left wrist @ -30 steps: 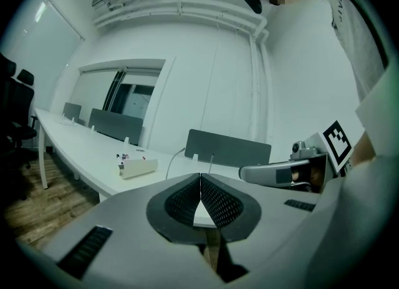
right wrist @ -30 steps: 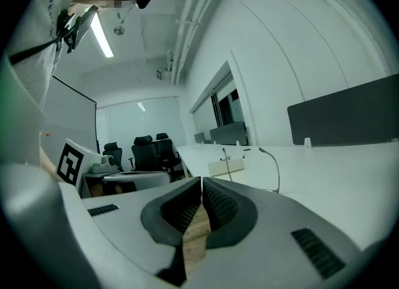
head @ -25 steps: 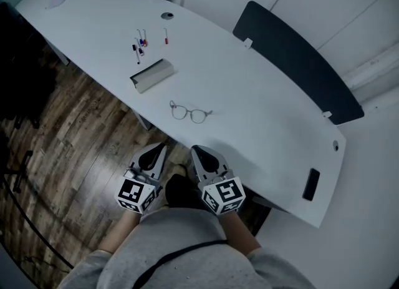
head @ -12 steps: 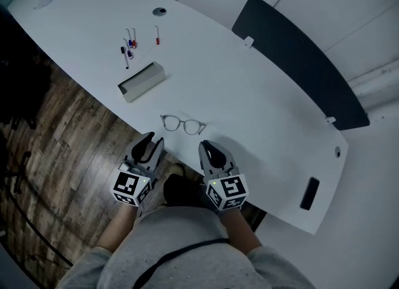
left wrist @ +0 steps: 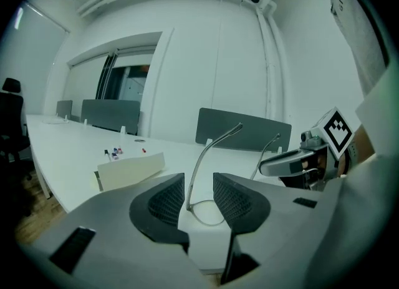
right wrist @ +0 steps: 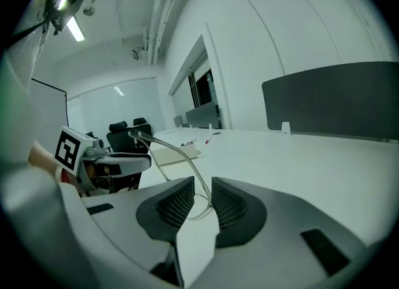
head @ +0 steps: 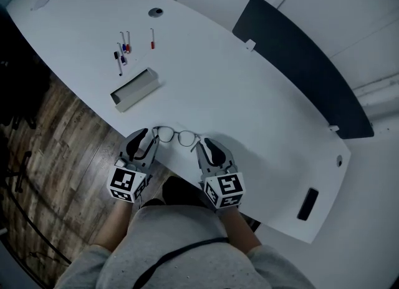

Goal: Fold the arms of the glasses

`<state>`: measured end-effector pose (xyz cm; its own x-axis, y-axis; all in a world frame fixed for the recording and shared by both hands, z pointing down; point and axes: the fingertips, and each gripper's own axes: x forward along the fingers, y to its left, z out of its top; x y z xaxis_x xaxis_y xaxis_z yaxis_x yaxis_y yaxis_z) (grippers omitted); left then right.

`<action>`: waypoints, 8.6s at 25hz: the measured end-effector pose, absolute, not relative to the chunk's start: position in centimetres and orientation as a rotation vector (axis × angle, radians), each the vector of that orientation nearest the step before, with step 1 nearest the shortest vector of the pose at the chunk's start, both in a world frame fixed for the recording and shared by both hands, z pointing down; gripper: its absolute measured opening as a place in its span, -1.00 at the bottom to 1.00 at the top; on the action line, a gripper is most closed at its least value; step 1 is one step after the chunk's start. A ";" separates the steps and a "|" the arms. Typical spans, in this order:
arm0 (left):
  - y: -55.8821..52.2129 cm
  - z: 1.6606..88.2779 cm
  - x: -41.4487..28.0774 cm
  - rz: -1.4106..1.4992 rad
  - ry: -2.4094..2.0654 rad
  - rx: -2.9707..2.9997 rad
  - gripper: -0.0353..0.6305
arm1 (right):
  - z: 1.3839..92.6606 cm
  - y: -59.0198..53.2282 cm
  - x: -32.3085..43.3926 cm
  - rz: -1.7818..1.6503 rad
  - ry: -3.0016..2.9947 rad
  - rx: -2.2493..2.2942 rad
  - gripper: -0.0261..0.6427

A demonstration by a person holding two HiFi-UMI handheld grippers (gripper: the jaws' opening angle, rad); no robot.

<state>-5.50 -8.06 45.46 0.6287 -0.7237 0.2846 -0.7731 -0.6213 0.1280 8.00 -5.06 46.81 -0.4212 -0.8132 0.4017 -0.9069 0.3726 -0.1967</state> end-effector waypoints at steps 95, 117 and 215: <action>-13.8 45.1 -5.0 0.365 -1.119 2.815 -0.80 | 50.7 -12.5 0.8 -0.107 -2.217 0.930 -0.84; -13.4 46.9 -0.7 0.717 -0.938 2.992 -0.80 | 50.8 -13.0 1.8 -0.093 -2.228 0.934 -0.84; -13.0 50.0 4.2 0.820 -0.489 3.048 -0.82 | 50.4 -10.7 7.4 0.169 -2.309 1.123 -0.77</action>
